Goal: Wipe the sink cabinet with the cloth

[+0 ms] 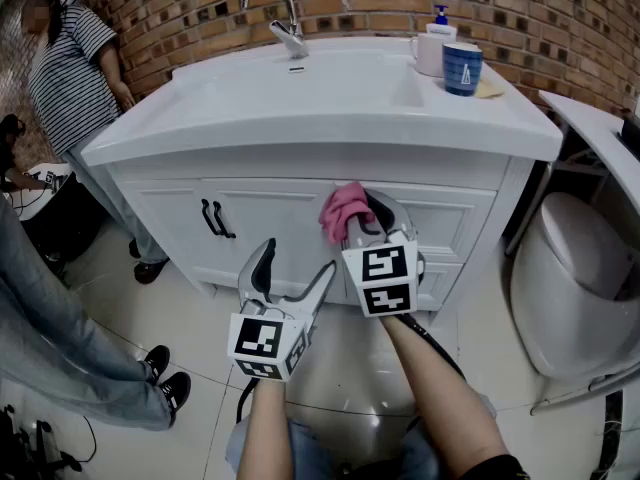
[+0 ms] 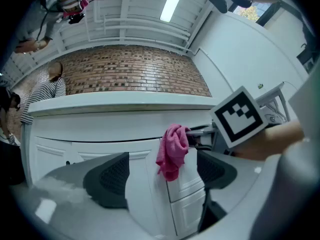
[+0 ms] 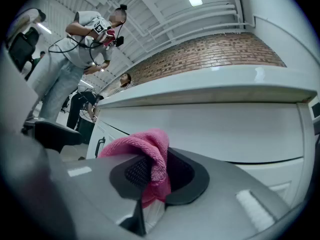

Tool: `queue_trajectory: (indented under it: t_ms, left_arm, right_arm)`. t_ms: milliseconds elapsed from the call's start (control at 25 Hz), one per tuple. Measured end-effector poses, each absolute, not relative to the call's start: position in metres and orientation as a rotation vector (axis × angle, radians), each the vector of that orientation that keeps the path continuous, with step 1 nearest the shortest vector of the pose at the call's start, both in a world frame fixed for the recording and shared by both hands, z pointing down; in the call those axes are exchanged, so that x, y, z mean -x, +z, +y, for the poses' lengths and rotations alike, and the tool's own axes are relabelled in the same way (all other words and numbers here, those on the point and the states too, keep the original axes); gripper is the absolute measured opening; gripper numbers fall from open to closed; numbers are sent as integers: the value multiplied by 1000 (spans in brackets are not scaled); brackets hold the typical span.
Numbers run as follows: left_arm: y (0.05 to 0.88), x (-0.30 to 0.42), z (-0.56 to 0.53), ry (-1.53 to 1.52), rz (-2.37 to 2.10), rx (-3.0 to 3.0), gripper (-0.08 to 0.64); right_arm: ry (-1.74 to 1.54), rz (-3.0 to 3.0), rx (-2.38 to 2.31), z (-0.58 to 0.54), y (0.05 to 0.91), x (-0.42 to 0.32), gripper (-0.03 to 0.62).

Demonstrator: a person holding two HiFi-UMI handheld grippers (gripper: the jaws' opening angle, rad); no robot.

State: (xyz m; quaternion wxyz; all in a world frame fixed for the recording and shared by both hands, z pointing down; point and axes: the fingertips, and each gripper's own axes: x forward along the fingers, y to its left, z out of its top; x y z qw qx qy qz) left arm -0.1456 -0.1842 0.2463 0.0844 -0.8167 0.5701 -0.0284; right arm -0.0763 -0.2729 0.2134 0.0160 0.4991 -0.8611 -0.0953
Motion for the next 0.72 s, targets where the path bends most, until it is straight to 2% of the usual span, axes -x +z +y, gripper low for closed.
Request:
queue_trajectory:
  t_ms: [160,280,600,720]
  left_arm:
    - [260,145,-211,-94,1661,2418,413]
    - [271,149,-228,-125,1638,2434,413]
    - [274,131,-246,-86,1544,2516,413]
    - [273,115,-247,-66,1530,2526,412]
  right_arm:
    - [-538,-2519,-1553,-291,210,79,54]
    - [-646,-2354,-1627,-292,216,47,54]
    - [-335,-1976,-2190,-288,225,-158,54]
    - [-237,-1972,-2248,-288,229,-179,54]
